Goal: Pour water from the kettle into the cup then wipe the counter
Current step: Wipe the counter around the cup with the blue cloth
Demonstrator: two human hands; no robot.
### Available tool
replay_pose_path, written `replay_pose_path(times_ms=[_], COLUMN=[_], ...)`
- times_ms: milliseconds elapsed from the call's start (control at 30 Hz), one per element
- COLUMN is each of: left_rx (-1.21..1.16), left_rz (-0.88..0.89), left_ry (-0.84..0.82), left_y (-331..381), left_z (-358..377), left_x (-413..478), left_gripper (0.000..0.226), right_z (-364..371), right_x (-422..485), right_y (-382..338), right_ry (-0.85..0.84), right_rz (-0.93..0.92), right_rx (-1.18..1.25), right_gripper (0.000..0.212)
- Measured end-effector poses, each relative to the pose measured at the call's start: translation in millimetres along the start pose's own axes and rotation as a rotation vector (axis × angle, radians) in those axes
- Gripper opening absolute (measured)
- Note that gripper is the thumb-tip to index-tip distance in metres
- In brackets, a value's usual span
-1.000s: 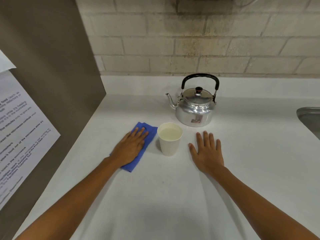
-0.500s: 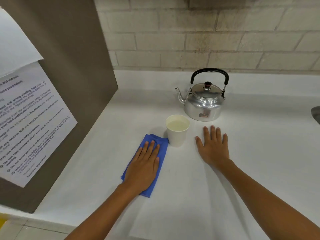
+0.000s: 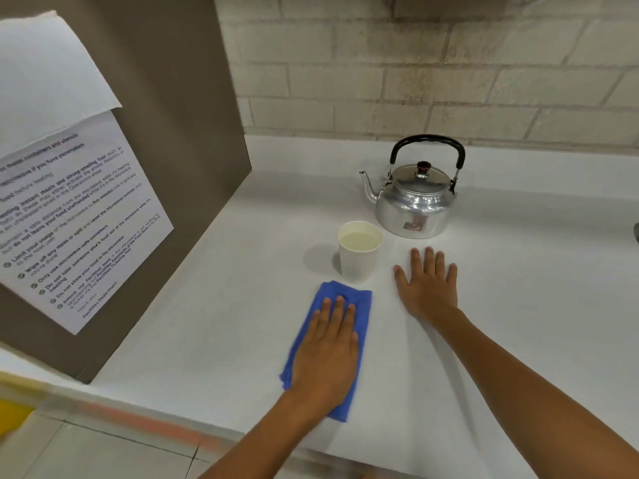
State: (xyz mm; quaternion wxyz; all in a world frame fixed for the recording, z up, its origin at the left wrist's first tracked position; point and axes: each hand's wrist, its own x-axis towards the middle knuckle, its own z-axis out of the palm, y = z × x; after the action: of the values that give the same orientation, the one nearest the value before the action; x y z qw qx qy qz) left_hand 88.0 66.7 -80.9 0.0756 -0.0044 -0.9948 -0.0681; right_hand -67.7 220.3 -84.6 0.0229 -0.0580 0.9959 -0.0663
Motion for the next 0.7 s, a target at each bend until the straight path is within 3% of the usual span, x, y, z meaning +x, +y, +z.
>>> replay_pose_path(times_ms=[67,167,367,567,700], left_rx=[-0.052,-0.091,-0.024,-0.038,-0.073], left_rz=[0.073,0.1,-0.132,-0.029,0.088], left_ry=[-0.117,-0.12,-0.098,0.005,-0.105], left_y=[16,-1,-49,12,56], left_z=[2,-3,-13,-1,11], left_x=[0,1,2,-2,8], left_gripper=[0.051,0.05,0.051,0.051,0.054], right_z=[0,-1,-1,-2,-14], right_x=[1,0,-1,3,6], right_y=[1,1,0,2,12], right_ry=[-0.007,-0.002,-0.012,-0.076,-0.104], right_rz=[-0.001,-0.006,0.0,-0.016,-0.053], right_rx=[0.009,0.017,-0.002,0.015,0.091], right_gripper=[0.065,0.065,0.065,0.066,0.063])
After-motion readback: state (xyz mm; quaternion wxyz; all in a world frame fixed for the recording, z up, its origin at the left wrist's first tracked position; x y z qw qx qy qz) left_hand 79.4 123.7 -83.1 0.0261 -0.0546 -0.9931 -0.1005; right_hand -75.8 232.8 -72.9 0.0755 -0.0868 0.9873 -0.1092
